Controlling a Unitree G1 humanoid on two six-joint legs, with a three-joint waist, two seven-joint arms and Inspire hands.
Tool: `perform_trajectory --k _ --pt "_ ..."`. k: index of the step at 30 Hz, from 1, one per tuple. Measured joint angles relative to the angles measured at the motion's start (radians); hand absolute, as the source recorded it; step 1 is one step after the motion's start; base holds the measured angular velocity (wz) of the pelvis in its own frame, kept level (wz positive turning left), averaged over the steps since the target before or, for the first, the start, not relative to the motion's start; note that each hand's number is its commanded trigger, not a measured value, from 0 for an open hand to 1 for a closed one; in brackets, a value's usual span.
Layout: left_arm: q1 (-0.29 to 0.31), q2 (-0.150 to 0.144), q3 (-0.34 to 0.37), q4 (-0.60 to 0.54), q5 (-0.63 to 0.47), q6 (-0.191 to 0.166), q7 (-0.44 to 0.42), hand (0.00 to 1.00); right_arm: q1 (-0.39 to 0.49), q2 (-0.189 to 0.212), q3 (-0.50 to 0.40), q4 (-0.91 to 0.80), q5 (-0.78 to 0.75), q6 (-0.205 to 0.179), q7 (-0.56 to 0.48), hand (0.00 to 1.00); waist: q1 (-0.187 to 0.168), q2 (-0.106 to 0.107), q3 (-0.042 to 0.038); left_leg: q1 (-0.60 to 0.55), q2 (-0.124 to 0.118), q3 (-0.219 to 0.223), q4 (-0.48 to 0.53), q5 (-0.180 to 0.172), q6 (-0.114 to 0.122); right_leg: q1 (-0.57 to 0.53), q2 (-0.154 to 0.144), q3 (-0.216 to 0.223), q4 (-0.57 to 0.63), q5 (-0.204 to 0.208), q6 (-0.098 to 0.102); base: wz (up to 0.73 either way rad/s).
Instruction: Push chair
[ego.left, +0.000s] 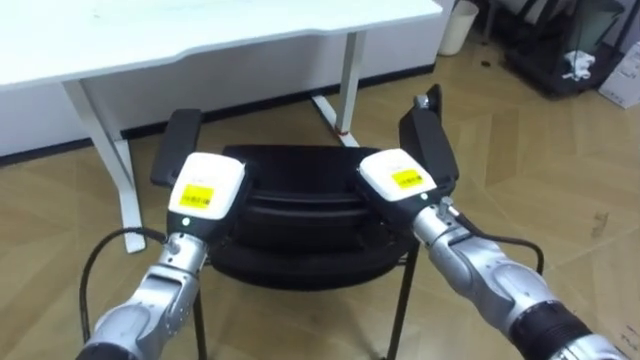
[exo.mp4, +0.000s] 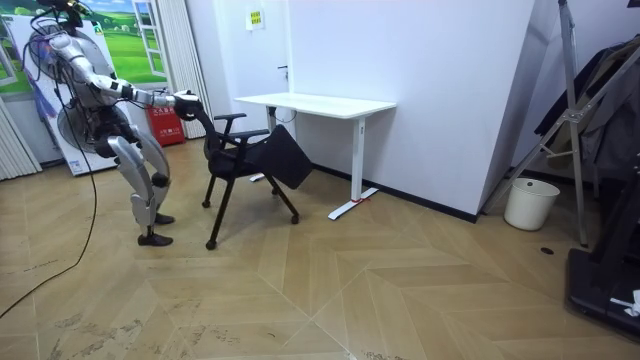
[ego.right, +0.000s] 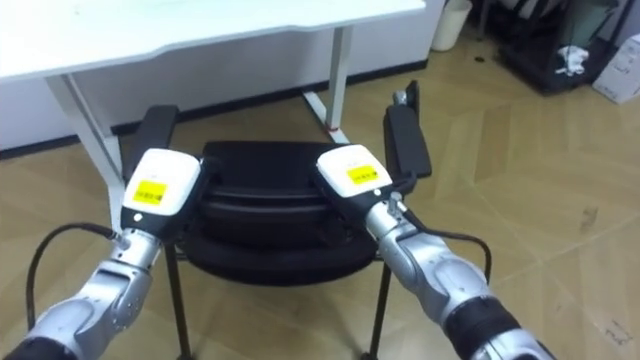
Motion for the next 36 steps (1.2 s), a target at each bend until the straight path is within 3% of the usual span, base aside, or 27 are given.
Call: perform_trajectory --k 1,2,3,4,7,9,11,18,20,24,26,27,28,30,31,32,33,34,36 --pt "0.01 -0.006 0.0 -0.007 0.001 0.004 0.002 1.0 0.007 0.0 0.001 -0.002 -0.004 0.0 -0.005 1.0 0.011 0.001 -0.0024 -0.003 -0.019 -0.006 -0.087 0.077 0.011 0.009 -0.005 0.019 0.002 -0.008 0.014 -0.52" --pt "0.022 -0.006 0.0 -0.018 0.0 0.007 0.002 1.0 0.016 -0.001 0.001 -0.006 -0.007 0.0 -0.009 1.0 0.018 0.005 -0.0132 0.011 -0.032 -0.005 -0.15 0.145 0.022 0.015 -0.01 0.042 0.002 -0.017 0.028 -0.48" --pt "0.026 -0.004 0.0 -0.023 0.001 0.007 0.002 1.0 0.021 -0.001 0.002 -0.008 -0.01 0.0 -0.014 1.0 0.017 0.006 -0.0222 0.024 -0.038 -0.003 -0.175 0.174 0.027 0.015 -0.013 0.052 0.002 -0.021 0.035 -0.34" --pt "0.026 -0.001 0.001 -0.03 0.001 0.008 0.001 1.0 0.023 -0.001 0.002 -0.012 -0.015 0.0 -0.025 1.0 0.017 -0.006 -0.0271 0.052 -0.053 0.007 -0.215 0.197 0.041 0.014 -0.026 0.064 0.001 -0.026 0.046 -0.25" --pt "0.027 0.005 0.007 -0.043 -0.001 0.012 -0.001 1.0 0.021 -0.002 0.0 -0.032 -0.033 0.006 -0.034 1.0 0.017 -0.01 -0.03 0.082 -0.074 0.03 -0.233 0.227 0.065 0.039 -0.044 0.079 -0.033 -0.024 0.066 -0.27" --pt "0.023 0.002 0.012 -0.044 -0.001 0.012 -0.002 1.0 0.021 -0.01 0.0 -0.045 -0.035 0.009 -0.034 1.0 0.013 -0.012 -0.0314 0.091 -0.089 0.039 -0.231 0.216 0.078 0.054 -0.06 0.085 -0.052 -0.025 0.079 -0.14" --pt "0.017 -0.002 0.012 -0.043 0.0 0.012 -0.002 1.0 0.021 -0.021 0.0 -0.057 -0.031 0.01 -0.034 1.0 0.013 -0.016 -0.0277 0.1 -0.098 0.057 -0.218 0.188 0.087 0.069 -0.082 0.09 -0.06 -0.026 0.089 -0.14" --pt "-0.004 0.0 0.015 -0.035 0.0 0.004 -0.004 1.0 0.016 -0.025 -0.015 -0.072 -0.031 0.012 -0.017 1.0 0.019 -0.033 -0.0146 0.122 -0.129 0.074 -0.183 0.118 0.098 0.099 -0.114 0.086 -0.045 -0.043 0.119 -0.07" --pt "-0.011 -0.003 0.012 -0.028 0.0 0.001 -0.011 1.0 0.014 -0.025 -0.015 -0.063 -0.027 0.012 -0.017 1.0 0.015 -0.034 -0.0106 0.129 -0.136 0.069 -0.163 0.094 0.107 0.075 -0.12 0.089 0.05 -0.055 0.139 0.08" --pt "-0.044 -0.003 0.01 -0.009 0.009 -0.009 -0.022 1.0 0.016 -0.025 -0.019 -0.056 -0.014 0.019 -0.023 1.0 0.014 -0.045 -0.0046 0.128 -0.148 0.065 -0.119 0.056 0.119 0.023 -0.151 0.076 0.226 -0.056 0.144 0.08" --pt "-0.055 -0.003 -0.006 -0.001 0.01 -0.01 -0.027 1.0 0.034 -0.027 -0.019 -0.054 0.006 0.022 -0.033 1.0 0.011 -0.053 -0.0037 0.13 -0.157 0.054 -0.072 0.016 0.131 -0.011 -0.171 0.077 0.353 -0.034 0.166 0.15" --pt "-0.055 -0.002 -0.011 0.001 0.01 -0.01 -0.026 1.0 0.039 -0.027 -0.019 -0.054 0.008 0.022 -0.034 1.0 0.011 -0.053 -0.0035 0.133 -0.157 0.052 -0.061 0.006 0.132 -0.018 -0.174 0.077 0.38 -0.023 0.165 0.13" --pt "-0.055 0.0 -0.019 0.002 0.01 -0.01 -0.025 1.0 0.049 -0.026 -0.019 -0.055 0.011 0.024 -0.035 1.0 0.009 -0.043 0.0008 0.139 -0.156 0.044 -0.038 -0.014 0.136 -0.023 -0.173 0.08 0.422 0.004 0.161 0.13" --pt "-0.052 0.002 -0.027 0.004 0.01 -0.011 -0.026 1.0 0.064 -0.023 -0.02 -0.057 0.016 0.029 -0.036 1.0 0.009 -0.041 -0.0004 0.149 -0.14 0.027 -0.02 -0.038 0.139 -0.041 -0.158 0.089 0.466 0.053 0.159 0.15" --pt "-0.053 0.004 -0.027 0.002 0.018 -0.013 -0.026 1.0 0.077 -0.018 -0.021 -0.064 0.02 0.039 -0.036 1.0 0.009 -0.031 -0.003 0.16 -0.133 -0.005 -0.018 -0.046 0.14 -0.051 -0.14 0.093 0.484 0.099 0.155 0.06" --pt "-0.053 0.012 -0.027 0.0 0.018 -0.016 -0.017 1.0 0.084 -0.013 -0.02 -0.072 0.023 0.042 -0.036 1.0 0.011 -0.016 -0.0035 0.165 -0.119 -0.036 -0.015 -0.052 0.141 -0.06 -0.111 0.098 0.481 0.081 0.149 0.0" --pt "-0.048 0.017 -0.027 0.001 0.018 -0.018 -0.012 1.0 0.084 -0.011 -0.018 -0.076 0.022 0.043 -0.036 1.0 0.012 -0.008 -0.0018 0.168 -0.108 -0.037 -0.017 -0.054 0.139 -0.069 -0.095 0.104 0.472 0.054 0.147 0.0" --pt "-0.046 0.023 -0.027 0.007 0.017 -0.023 0.001 1.0 0.084 -0.007 -0.011 -0.085 0.02 0.05 -0.033 1.0 0.009 -0.001 -0.0021 0.178 -0.099 -0.047 -0.031 -0.049 0.134 -0.088 -0.075 0.111 0.431 0.001 0.145 0.14" --pt "-0.045 0.023 -0.025 0.017 0.014 -0.021 0.004 1.0 0.085 -0.006 0.002 -0.095 0.016 0.061 -0.026 1.0 0.01 -0.001 -0.0026 0.196 -0.102 -0.059 -0.045 -0.047 0.131 -0.109 -0.06 0.13 0.323 -0.028 0.137 0.2"
